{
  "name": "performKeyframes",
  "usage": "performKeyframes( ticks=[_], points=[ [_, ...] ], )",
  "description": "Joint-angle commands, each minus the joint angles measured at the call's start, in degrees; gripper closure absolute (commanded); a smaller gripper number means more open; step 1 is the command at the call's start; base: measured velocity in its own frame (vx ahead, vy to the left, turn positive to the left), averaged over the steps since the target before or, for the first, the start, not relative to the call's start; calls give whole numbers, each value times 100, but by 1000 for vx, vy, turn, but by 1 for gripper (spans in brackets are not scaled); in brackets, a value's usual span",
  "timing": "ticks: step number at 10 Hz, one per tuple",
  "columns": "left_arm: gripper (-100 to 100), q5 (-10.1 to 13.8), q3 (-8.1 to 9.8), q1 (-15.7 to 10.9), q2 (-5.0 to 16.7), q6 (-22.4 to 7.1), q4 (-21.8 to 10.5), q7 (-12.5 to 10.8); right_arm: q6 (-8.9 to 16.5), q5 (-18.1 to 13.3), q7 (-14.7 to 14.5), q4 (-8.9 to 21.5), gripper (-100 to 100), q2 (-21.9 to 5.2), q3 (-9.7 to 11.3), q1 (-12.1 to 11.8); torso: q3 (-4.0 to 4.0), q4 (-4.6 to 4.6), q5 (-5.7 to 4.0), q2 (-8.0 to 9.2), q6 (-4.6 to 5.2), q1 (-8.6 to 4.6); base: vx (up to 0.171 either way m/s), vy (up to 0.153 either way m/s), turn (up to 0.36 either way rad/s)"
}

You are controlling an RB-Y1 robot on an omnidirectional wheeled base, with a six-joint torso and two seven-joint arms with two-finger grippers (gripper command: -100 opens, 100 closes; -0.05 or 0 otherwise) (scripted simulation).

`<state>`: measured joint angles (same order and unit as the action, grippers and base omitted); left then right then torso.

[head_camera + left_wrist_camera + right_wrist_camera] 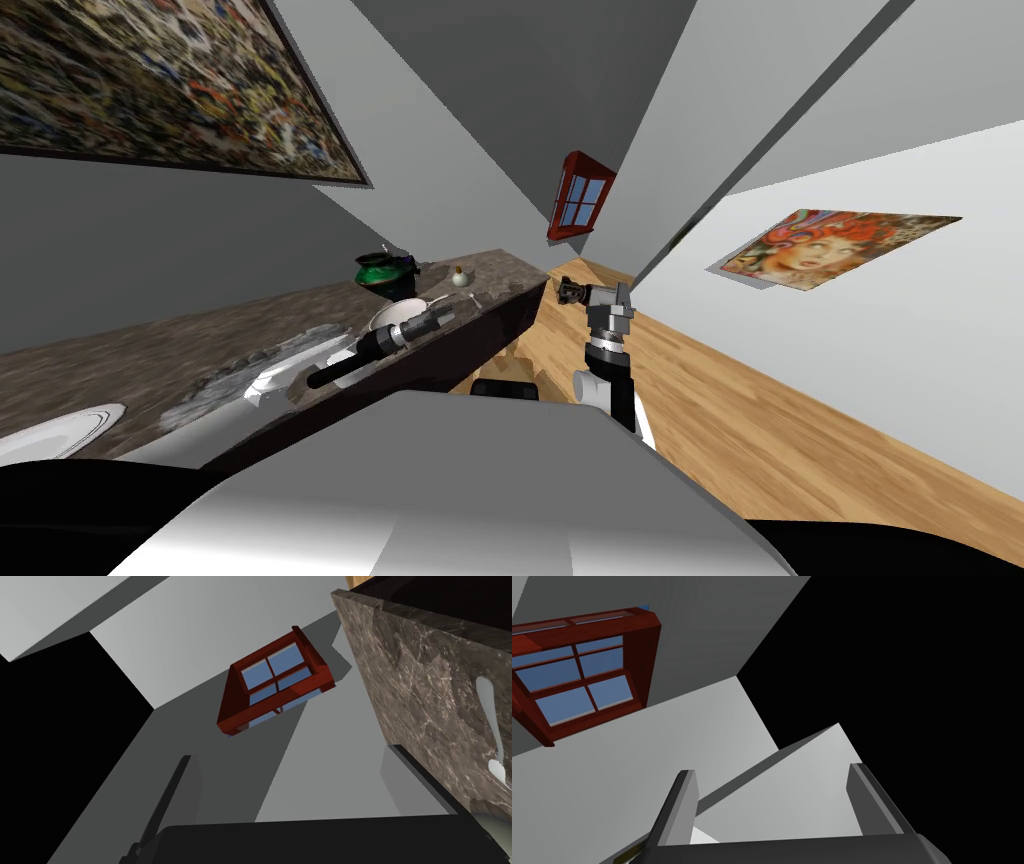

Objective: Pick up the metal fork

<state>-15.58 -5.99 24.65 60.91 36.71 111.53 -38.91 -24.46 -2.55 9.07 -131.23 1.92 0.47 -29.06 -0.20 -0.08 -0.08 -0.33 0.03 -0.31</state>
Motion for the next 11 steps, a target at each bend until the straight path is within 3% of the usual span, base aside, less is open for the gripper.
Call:
performKeyframes(
  ticks=[1,2,3,5,8,11],
  points=[
    [-100,-53,-64,78,286,-17,-219,-203,0,0,0,0,0,0,0,0,0,0,0,0,0,0,105,-89,-39],
    [-100,-53,-64,78,466,-17,-219,-203,0,0,0,0,0,0,0,0,-4,-2,1,-8,0,-1,91,-81,-11],
    [-100,-92,-107,199,629,-5,-420,-344,0,0,0,0,0,0,0,0,-3,-1,0,-5,0,1,107,-110,-46],
    [-100,-92,-107,199,811,-5,-420,-344,0,0,0,0,0,0,0,0,-4,-2,-1,-6,0,-3,69,-58,-2],
    [-100,-154,-203,475,1356,-5,-819,-598,0,0,0,0,0,0,0,0,-2,-1,2,-3,0,7,105,-73,-44],
    [-100,-177,-257,628,1792,-16,-1014,-711,0,0,0,0,0,0,0,0,-8,-3,-1,-14,1,-11,106,-96,-41]
  ],
)
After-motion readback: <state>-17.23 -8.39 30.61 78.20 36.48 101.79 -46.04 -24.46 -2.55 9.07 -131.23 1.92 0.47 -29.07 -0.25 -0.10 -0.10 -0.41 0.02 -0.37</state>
